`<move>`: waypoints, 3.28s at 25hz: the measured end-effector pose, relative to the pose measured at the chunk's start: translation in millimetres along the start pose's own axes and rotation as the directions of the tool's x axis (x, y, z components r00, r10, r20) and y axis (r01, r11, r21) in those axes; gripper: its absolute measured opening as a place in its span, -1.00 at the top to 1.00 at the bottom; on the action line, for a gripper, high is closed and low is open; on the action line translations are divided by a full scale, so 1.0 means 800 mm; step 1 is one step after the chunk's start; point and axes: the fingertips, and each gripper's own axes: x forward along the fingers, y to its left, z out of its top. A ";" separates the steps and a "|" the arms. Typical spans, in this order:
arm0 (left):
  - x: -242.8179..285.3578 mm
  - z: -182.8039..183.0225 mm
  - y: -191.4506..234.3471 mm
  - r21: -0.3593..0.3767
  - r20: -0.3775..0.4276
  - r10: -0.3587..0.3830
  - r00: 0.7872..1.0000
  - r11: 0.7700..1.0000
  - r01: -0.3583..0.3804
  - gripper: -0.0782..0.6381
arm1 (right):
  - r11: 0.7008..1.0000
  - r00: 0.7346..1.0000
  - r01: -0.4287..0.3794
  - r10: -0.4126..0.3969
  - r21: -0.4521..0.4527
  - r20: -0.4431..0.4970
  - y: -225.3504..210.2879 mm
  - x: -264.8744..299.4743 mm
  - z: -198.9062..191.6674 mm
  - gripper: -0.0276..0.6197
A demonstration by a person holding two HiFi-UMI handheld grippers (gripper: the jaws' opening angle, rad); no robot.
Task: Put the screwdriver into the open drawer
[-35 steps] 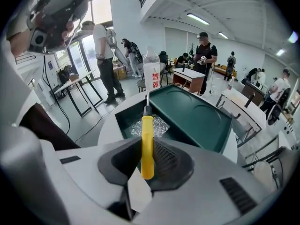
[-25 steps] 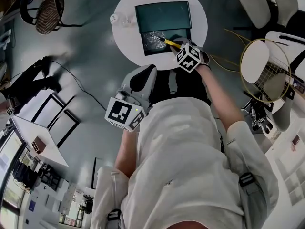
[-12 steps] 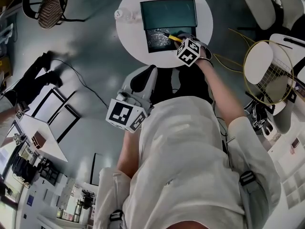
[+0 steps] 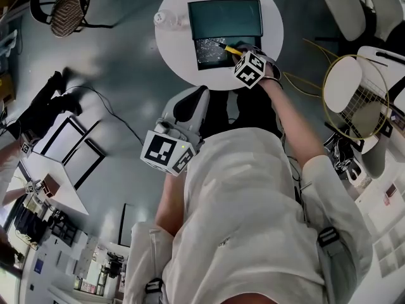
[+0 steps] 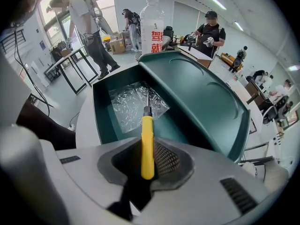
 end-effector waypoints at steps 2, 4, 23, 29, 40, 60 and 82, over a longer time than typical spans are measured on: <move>0.000 0.000 0.001 0.001 -0.002 0.000 1.000 1.000 0.000 0.75 | 1.000 1.000 0.003 -0.003 0.002 -0.003 -0.001 0.000 0.000 0.66; 0.000 -0.001 0.002 0.001 -0.004 0.000 1.000 1.000 0.000 0.75 | 1.000 1.000 0.002 -0.002 0.006 0.001 0.000 0.000 0.001 0.66; -0.001 0.014 -0.004 0.044 0.017 -0.037 0.999 0.998 0.037 0.75 | 0.999 0.999 0.026 -0.028 0.043 0.041 -0.003 -0.030 0.009 0.73; 0.000 0.030 -0.009 0.072 0.041 -0.046 0.998 0.996 0.043 0.75 | 0.997 0.995 0.049 -0.053 0.053 0.085 -0.003 -0.062 0.016 0.76; 0.005 0.052 -0.015 0.110 0.079 -0.058 0.995 0.993 0.049 0.75 | 0.995 0.980 0.098 -0.099 0.017 0.172 -0.001 -0.133 0.030 0.85; -0.002 0.125 -0.035 0.218 0.161 -0.104 0.981 0.974 0.067 0.75 | 0.939 0.645 0.082 -0.306 0.335 0.700 -0.024 -0.438 0.136 0.89; -0.028 0.160 -0.030 0.237 0.218 -0.100 0.971 0.970 0.047 0.75 | 0.937 0.413 -0.051 -0.296 0.346 0.861 -0.042 -0.552 0.146 0.90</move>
